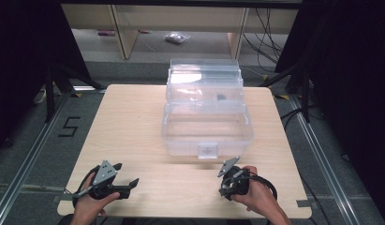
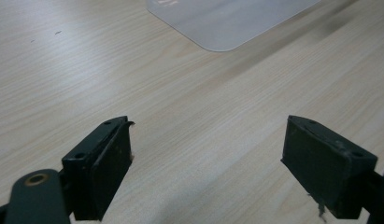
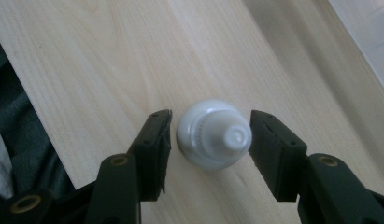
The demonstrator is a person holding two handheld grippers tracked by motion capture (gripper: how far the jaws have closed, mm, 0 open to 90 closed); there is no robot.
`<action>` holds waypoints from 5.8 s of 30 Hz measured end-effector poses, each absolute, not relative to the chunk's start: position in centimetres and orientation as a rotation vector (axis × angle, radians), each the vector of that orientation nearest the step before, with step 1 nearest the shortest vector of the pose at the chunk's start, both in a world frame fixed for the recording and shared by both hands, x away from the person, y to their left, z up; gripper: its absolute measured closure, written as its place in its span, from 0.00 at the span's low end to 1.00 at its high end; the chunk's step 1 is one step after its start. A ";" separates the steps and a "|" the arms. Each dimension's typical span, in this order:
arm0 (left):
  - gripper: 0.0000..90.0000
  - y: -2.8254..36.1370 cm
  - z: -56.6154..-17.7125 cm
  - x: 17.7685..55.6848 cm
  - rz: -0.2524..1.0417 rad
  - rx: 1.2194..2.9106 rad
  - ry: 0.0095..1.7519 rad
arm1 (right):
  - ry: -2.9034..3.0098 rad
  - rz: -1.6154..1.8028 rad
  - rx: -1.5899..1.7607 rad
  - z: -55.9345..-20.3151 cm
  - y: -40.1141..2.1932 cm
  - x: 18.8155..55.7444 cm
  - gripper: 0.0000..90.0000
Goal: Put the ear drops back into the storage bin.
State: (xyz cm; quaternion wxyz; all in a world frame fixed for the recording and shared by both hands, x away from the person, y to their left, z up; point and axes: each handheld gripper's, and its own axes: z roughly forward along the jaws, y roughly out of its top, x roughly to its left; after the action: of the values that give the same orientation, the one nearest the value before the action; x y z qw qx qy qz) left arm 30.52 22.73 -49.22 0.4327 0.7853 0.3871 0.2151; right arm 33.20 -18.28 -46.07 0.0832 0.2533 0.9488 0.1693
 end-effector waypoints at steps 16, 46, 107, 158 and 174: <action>0.17 22.7 -49.2 30.5 0.537 1.955 0.966 | 2.867 0.490 0.743 -46.1 -18.0 33.7 0.67; 0.17 22.7 -49.2 30.5 0.539 1.952 0.969 | 2.815 0.543 0.780 -40.9 -19.8 35.7 0.67; 0.17 22.7 -49.3 30.5 0.533 1.948 0.971 | 2.807 0.480 0.973 -33.1 -21.5 45.9 0.67; 0.17 22.8 -49.2 30.5 0.536 1.961 0.970 | 2.824 0.321 1.159 -41.6 -20.8 52.8 0.67; 0.17 22.8 -49.2 30.5 0.536 1.963 0.968 | 2.820 0.261 1.234 -42.9 -20.9 52.7 0.67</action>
State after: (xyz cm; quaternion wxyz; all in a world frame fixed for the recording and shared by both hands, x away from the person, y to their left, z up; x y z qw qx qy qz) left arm 30.53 22.83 -49.21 0.4294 0.7867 0.3880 0.2149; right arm 52.69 -20.92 -42.93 0.0260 0.3994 0.9125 0.0844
